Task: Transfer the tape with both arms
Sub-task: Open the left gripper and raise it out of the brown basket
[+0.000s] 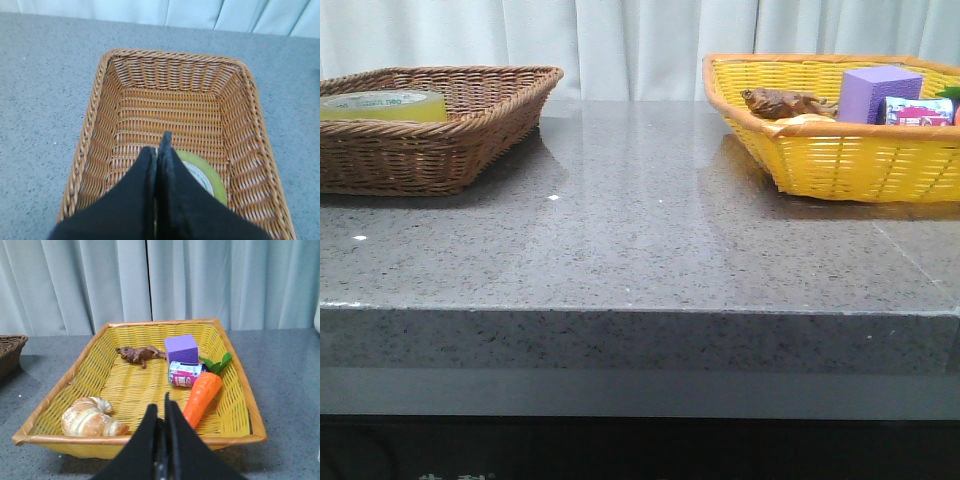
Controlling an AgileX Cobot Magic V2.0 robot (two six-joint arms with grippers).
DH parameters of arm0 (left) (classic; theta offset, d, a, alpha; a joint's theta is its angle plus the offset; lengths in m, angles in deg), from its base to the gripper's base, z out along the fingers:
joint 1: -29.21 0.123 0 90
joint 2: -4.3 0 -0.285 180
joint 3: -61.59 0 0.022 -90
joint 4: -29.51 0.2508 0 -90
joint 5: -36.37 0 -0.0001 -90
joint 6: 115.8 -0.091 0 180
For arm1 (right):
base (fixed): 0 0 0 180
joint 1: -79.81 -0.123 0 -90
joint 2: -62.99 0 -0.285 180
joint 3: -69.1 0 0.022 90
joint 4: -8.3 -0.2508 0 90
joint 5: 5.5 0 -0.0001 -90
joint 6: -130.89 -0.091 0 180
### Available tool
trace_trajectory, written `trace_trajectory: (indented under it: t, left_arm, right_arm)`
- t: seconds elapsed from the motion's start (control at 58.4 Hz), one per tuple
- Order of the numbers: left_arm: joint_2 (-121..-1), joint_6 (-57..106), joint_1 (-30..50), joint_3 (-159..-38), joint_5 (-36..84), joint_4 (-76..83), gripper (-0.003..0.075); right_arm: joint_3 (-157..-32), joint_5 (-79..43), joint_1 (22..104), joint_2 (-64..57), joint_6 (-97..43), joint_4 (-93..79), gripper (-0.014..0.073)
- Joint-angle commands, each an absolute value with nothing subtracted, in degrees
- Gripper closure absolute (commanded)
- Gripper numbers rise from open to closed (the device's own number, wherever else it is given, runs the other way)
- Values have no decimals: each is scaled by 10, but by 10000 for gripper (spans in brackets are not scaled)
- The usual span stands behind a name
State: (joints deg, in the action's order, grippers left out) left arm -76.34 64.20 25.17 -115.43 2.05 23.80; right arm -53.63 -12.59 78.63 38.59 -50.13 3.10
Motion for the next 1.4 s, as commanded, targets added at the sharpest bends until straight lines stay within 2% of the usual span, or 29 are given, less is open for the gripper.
trace_trajectory:
  t: [0.0,0.342,0.787,0.958,1.386]
  left_arm:
    - [-690,642,253,-1107,95,230,740]
    - [-435,642,253,-847,177,230,740]
    - [-119,642,253,-708,130,230,740]
    - [-75,642,253,-702,105,230,740]
    - [-74,642,253,-702,105,230,740]
  right_arm:
    - [-551,-73,790,382,-500,36,643]
    - [-551,-74,790,382,-500,36,643]
    - [-551,-74,790,382,-500,36,643]
    - [-551,-74,790,382,-500,36,643]
    - [-551,-74,790,382,-500,36,643]
